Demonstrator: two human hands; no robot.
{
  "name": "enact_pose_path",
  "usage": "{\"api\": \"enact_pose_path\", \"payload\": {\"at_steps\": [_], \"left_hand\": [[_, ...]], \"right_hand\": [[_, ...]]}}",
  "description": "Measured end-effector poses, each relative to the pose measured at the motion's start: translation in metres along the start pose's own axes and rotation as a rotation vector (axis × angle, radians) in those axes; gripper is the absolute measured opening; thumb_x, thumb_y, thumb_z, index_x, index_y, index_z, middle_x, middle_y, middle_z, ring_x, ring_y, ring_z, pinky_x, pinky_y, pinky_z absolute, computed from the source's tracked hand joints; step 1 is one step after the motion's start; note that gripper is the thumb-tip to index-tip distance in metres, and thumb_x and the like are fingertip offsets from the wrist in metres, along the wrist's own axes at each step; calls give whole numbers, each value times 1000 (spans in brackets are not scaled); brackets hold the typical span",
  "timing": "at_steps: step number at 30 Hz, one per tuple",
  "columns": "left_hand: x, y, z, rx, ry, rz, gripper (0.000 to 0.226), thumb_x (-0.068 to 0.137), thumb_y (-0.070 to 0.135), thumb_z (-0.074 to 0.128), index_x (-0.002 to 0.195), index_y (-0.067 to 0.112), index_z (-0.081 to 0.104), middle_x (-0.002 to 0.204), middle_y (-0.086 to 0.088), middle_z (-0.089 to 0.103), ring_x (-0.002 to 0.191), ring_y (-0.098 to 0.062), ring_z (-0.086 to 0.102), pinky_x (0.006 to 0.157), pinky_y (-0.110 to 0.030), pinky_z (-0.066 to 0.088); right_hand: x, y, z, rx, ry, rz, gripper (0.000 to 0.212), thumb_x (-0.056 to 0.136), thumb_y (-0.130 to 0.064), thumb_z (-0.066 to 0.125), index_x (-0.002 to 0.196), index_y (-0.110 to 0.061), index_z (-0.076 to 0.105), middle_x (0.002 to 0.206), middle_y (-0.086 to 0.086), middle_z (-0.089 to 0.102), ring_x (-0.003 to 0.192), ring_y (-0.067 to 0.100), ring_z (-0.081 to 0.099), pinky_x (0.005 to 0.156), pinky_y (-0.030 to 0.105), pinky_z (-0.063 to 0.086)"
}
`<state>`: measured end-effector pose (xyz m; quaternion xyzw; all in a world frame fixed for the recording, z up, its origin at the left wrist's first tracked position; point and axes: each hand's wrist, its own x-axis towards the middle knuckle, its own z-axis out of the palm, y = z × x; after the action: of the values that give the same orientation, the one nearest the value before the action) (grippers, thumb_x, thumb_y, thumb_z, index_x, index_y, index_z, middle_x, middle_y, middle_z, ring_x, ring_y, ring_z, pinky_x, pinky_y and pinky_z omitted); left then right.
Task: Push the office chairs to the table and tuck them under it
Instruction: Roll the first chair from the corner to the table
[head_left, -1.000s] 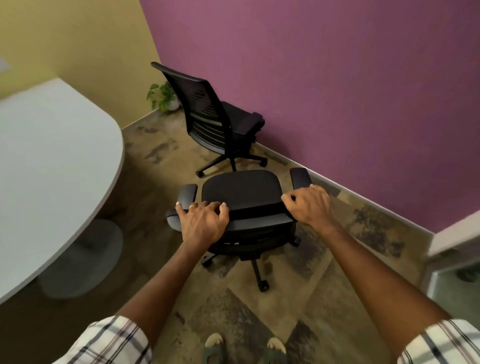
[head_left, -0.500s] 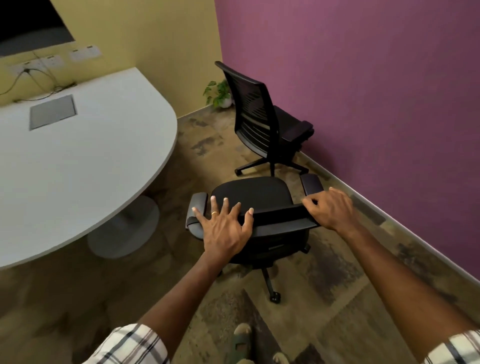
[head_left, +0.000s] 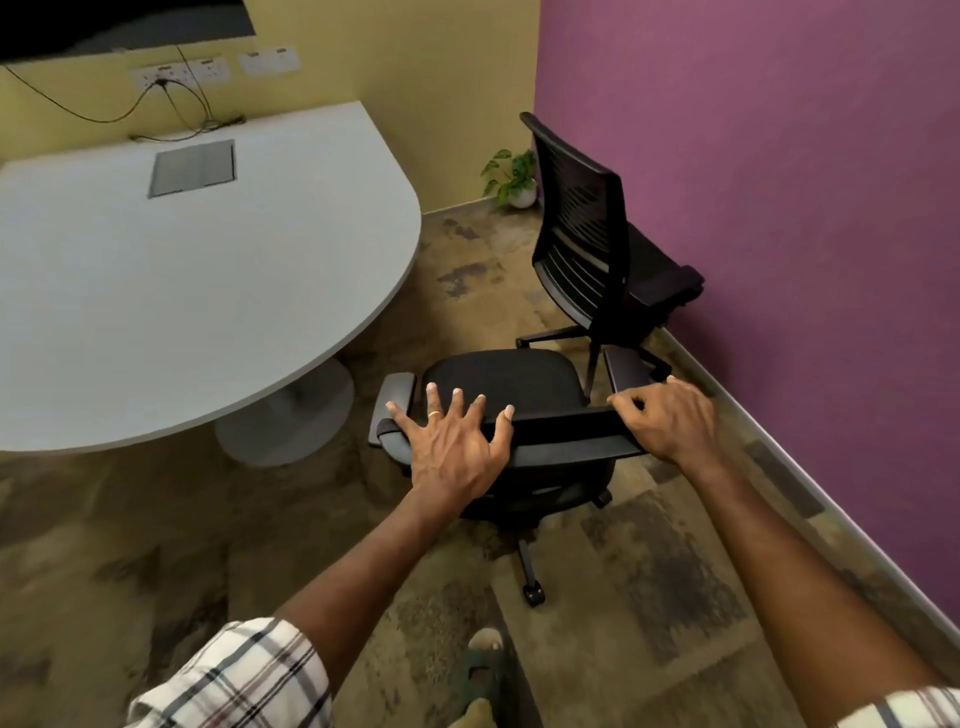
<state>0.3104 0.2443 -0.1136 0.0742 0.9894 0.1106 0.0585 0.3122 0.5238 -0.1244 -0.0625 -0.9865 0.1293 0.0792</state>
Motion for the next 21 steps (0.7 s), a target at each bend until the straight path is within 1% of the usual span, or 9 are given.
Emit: {"api": "enact_pose_path", "payload": {"at_steps": [2,4,6,7,8,13,16,19,21], "left_hand": [[13,-1,-1,-18,3,-39,75,102,70,12,158,29,42,169,-4,33,161,-34,5,111,-75,-23],[24,-1,-4,-36,10,-71,76,102,70,12,157,29,43,168,-4,35,161,-34,6,111,-75,-23],[47,-7,-7,-27,25,-104,77,101,71,10,157,29,44,167,-3,36,161,-35,8,111,-76,-22],[49,-7,-9,-19,27,-112,78,100,71,9,157,29,44,167,-3,36,161,-35,7,111,-76,-22],[50,-8,-10,-5,24,-110,79,100,72,8,157,29,44,167,-3,36,161,-35,7,111,-76,-22],[82,-20,-9,-13,26,-175,77,101,69,10,156,29,45,167,-3,36,161,-34,9,113,-78,-18],[103,-28,-13,-20,36,-207,77,100,69,11,155,29,47,166,-3,38,160,-34,12,114,-78,-15],[130,-36,-23,-33,62,-233,75,101,69,14,154,29,48,165,-3,40,160,-34,13,114,-77,-16],[142,-37,-28,-25,66,-250,75,101,69,14,154,29,48,165,-2,40,160,-34,14,114,-76,-17]], "right_hand": [[27,-4,0,-4,-8,-39,58,87,-54,30,87,-24,80,86,14,76,100,36,65,102,35,42],[48,-6,-2,-22,-29,-76,61,86,-56,27,88,-26,80,84,13,75,98,34,65,96,37,45],[78,-10,5,-54,-41,-113,64,86,-58,24,88,-26,79,78,10,73,87,30,65,80,36,43],[81,-11,6,-67,-35,-134,65,86,-58,23,87,-24,78,76,8,72,81,28,64,73,35,38],[83,-12,6,-63,-37,-136,66,85,-59,22,87,-23,78,75,6,72,77,27,63,71,34,34],[130,-20,27,-52,-66,-209,69,85,-60,21,86,-23,79,79,2,75,74,23,64,74,32,32],[165,-33,34,-62,-75,-249,66,86,-57,23,85,-22,79,81,2,76,77,22,65,75,33,35],[202,-44,39,-48,-66,-270,61,87,-57,27,84,-23,78,82,1,77,79,23,67,79,35,38],[220,-48,42,-59,-45,-289,61,88,-57,28,83,-24,79,80,0,77,77,22,66,78,34,36]]}}
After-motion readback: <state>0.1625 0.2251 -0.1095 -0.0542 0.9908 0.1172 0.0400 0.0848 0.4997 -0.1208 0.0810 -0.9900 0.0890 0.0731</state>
